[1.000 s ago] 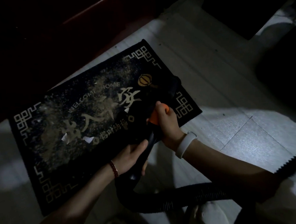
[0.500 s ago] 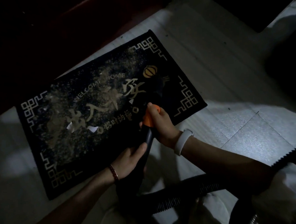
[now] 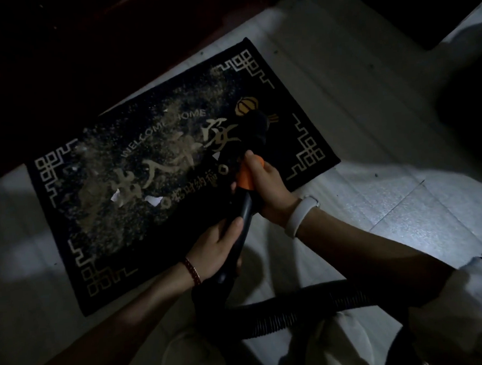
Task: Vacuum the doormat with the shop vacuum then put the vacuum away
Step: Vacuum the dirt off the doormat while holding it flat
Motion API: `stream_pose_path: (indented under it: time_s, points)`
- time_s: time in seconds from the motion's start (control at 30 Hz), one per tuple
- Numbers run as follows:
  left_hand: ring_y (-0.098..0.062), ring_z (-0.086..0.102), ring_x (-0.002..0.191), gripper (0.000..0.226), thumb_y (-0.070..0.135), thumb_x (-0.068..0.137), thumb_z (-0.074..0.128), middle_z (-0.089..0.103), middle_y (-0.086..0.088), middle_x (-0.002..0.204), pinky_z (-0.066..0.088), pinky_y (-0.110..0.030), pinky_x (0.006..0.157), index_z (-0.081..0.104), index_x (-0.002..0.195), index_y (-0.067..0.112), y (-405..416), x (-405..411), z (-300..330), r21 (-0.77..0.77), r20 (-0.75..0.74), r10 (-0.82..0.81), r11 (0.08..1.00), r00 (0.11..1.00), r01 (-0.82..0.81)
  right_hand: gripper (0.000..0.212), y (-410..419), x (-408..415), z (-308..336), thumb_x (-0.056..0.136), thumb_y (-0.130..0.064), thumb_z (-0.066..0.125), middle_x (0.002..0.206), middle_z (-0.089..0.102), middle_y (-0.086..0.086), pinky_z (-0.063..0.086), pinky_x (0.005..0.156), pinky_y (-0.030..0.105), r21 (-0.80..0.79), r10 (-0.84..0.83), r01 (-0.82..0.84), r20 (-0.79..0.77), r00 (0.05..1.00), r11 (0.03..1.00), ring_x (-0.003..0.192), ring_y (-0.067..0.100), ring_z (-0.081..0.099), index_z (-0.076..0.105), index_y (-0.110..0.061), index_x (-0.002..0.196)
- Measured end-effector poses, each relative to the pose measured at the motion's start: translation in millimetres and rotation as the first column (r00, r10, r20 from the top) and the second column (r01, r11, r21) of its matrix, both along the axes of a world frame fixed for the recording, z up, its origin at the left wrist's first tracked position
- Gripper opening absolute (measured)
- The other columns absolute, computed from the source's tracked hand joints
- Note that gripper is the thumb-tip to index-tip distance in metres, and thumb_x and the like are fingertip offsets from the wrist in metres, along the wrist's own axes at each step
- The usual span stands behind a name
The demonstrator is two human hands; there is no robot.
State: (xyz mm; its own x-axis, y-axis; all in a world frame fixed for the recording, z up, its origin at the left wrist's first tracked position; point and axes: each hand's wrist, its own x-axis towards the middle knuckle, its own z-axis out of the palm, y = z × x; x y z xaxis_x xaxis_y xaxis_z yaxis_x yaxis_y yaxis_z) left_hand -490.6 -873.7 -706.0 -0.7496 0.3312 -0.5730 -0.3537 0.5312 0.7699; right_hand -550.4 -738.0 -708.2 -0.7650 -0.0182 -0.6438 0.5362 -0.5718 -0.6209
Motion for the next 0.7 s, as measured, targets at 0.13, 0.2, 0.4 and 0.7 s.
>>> stream_pose_path:
  time_s: [0.13, 0.2, 0.4, 0.7]
  points:
    - [-0.004, 0.057, 0.053, 0.043, 0.047, 0.094, 0.037, 0.060, 0.006, 0.059, 0.046, -0.024, 0.063, 0.057, 0.070, 0.017, 7.9, -25.0, 3.6, -0.039, -0.058, 0.065, 0.997, 0.996, -0.068, 0.028, -0.1, -28.3, 3.0, 0.097, -0.030, 0.045, 0.068, 0.054, 0.011, 0.049, 0.044, 0.021, 0.080, -0.014, 0.013, 0.011, 1.000, 0.997, 0.042, 0.013, 0.056, 0.050, -0.004, 0.087]
    - [0.000, 0.060, 0.070, 0.049, 0.053, 0.089, 0.036, 0.067, 0.004, 0.078, 0.043, -0.021, 0.070, 0.065, 0.084, 0.013, 11.9, -40.6, 5.0, -0.034, -0.100, 0.110, 0.993, 0.989, -0.114, 0.029, -2.0, -49.1, 6.4, 0.097, -0.029, 0.045, 0.066, 0.052, 0.012, 0.049, 0.044, 0.022, 0.102, -0.022, 0.022, -0.002, 1.000, 0.995, 0.041, 0.014, 0.056, 0.050, -0.005, 0.081]
    - [-0.003, 0.043, 0.111, 0.042, 0.036, 0.097, 0.038, 0.052, 0.007, 0.110, 0.027, -0.006, 0.086, 0.059, 0.120, 0.006, -6.6, -16.6, -4.1, -0.054, -0.200, 0.100, 0.992, 0.975, -0.112, 0.031, -20.2, -26.9, -4.2, 0.096, -0.030, 0.047, 0.072, 0.054, 0.011, 0.049, 0.044, 0.021, 0.101, 0.016, -0.019, 0.030, 0.999, 0.995, 0.044, 0.012, 0.057, 0.050, 0.000, 0.101]
    - [-0.021, 0.065, 0.081, 0.045, 0.050, 0.092, 0.041, 0.067, -0.002, 0.073, 0.045, -0.024, 0.077, 0.064, 0.078, 0.014, -5.8, -18.7, 1.3, -0.034, -0.130, 0.115, 0.992, 0.985, -0.120, 0.030, -19.2, -27.9, 6.5, 0.096, -0.033, 0.047, 0.067, 0.052, 0.009, 0.049, 0.046, 0.023, 0.042, 0.042, -0.040, -0.031, 0.999, 0.998, 0.044, 0.014, 0.055, 0.049, -0.004, 0.101]
